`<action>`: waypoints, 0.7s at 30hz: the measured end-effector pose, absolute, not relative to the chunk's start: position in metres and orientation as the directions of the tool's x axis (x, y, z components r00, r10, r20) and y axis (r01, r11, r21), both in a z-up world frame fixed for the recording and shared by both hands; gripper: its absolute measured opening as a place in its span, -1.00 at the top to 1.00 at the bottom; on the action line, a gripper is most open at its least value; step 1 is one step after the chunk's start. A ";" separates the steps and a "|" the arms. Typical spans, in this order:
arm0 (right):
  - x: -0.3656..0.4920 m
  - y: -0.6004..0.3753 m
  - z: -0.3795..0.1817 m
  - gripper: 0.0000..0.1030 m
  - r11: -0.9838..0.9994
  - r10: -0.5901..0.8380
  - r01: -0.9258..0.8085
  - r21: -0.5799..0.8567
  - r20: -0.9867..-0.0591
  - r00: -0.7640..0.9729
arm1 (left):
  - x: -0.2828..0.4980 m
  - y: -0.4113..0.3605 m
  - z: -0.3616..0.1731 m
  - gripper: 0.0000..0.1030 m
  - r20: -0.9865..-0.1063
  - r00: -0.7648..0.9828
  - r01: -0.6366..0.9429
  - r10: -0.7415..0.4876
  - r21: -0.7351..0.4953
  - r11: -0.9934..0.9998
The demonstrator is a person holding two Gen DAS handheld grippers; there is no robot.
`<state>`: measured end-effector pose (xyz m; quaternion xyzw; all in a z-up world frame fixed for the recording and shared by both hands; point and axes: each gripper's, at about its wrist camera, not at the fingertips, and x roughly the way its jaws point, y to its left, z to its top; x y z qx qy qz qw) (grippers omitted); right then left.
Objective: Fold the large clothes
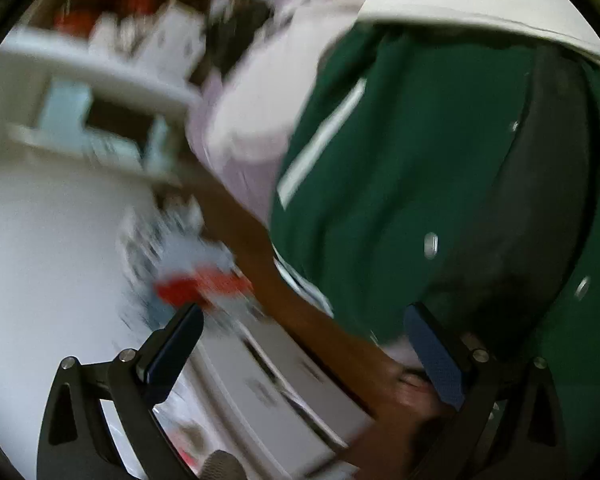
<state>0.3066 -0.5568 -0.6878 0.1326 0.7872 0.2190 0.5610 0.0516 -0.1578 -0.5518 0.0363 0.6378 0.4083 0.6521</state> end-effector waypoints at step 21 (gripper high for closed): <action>0.273 -0.527 -0.659 0.32 0.914 0.330 -0.114 0.390 -0.877 -0.349 | -0.011 -0.152 -0.625 0.71 -0.863 0.432 -0.550 -0.261 -0.482 0.682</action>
